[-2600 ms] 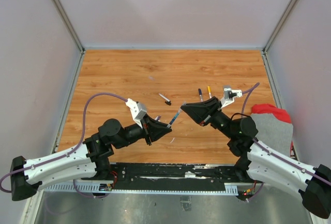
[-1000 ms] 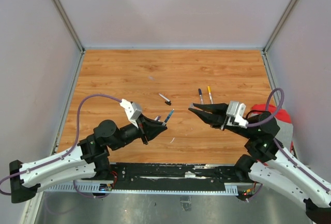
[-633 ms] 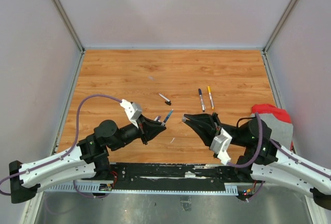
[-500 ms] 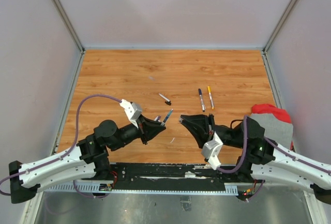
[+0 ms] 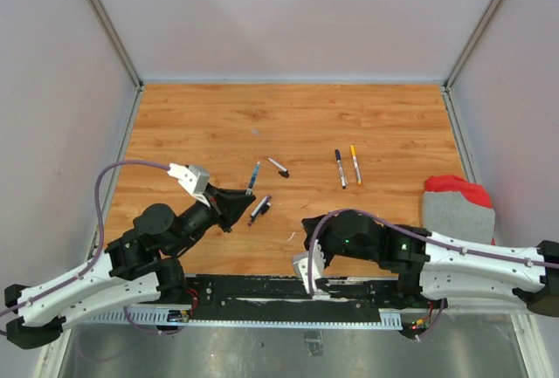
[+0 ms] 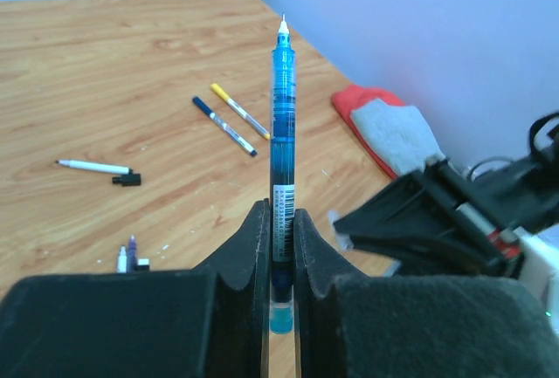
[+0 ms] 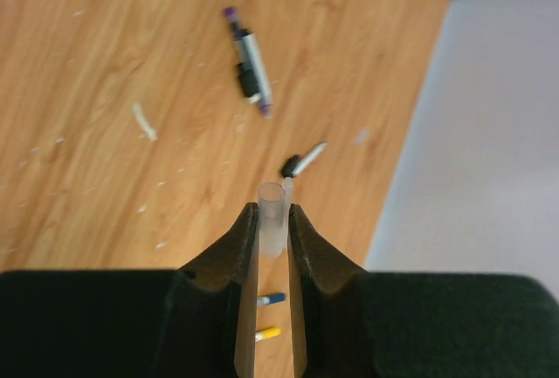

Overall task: Insert the pens into the pen caps
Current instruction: Adjust the pen cap at the center of the board.

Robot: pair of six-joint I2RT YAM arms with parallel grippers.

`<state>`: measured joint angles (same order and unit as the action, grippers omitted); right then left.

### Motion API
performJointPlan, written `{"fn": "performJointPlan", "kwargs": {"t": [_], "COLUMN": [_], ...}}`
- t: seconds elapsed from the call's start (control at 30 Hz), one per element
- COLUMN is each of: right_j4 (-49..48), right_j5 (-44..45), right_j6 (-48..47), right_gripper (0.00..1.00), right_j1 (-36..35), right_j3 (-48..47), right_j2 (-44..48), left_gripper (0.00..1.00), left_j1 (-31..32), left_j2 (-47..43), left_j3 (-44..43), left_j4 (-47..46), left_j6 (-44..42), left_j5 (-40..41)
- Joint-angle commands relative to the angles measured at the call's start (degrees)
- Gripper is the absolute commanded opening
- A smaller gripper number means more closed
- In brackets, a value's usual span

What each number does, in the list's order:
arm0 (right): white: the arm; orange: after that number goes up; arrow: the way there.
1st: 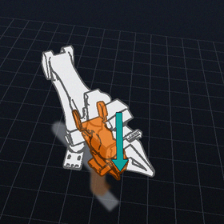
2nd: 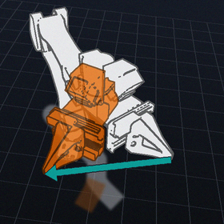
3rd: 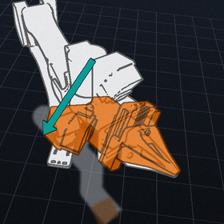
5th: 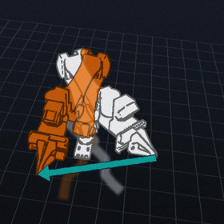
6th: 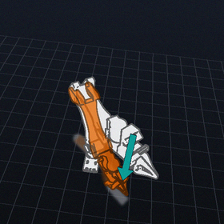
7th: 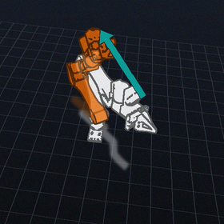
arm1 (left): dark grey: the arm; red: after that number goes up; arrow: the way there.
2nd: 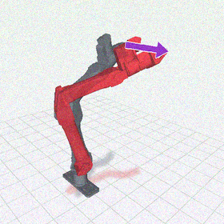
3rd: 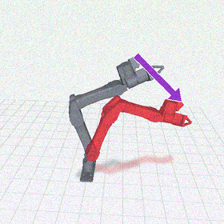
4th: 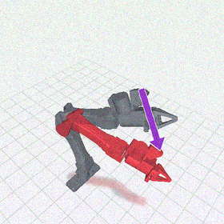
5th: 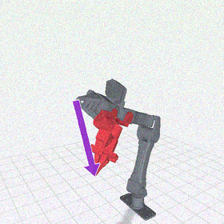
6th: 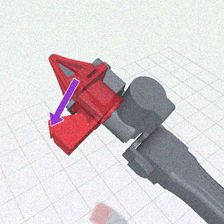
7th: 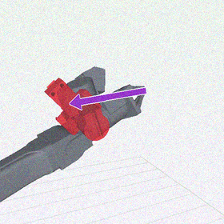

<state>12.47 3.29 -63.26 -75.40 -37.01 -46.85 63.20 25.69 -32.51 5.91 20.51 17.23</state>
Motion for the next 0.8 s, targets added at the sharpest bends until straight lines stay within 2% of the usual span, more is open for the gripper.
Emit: {"fn": "performJointPlan", "kwargs": {"t": [0.0,0.2,0.43,0.77], "right_j4": [10.05,11.94,10.84,14.60], "right_j5": [0.09,0.16,-5.03,-7.58], "right_j6": [6.95,10.88,12.84,11.32], "right_gripper": [0.02,0.04,0.07,0.16], "right_j1": [-0.58,-0.03,5.26,6.90], "right_j3": [-3.15,-4.89,-7.47,-12.11], "right_j2": [-5.79,-17.80,-31.73,-41.83], "left_gripper": [0.00,0.00,0.01,0.01], "left_j1": [0.46,0.44,0.50,0.50], "left_j2": [-2.12,-3.47,-4.07,-5.40], "left_j3": [-2.21,-2.48,-3.17,-2.99], "left_j4": [3.92,5.45,6.57,7.45], "left_j6": [0.11,0.42,0.36,1.03], "left_j5": [5.41,5.70,5.86,6.21]}}
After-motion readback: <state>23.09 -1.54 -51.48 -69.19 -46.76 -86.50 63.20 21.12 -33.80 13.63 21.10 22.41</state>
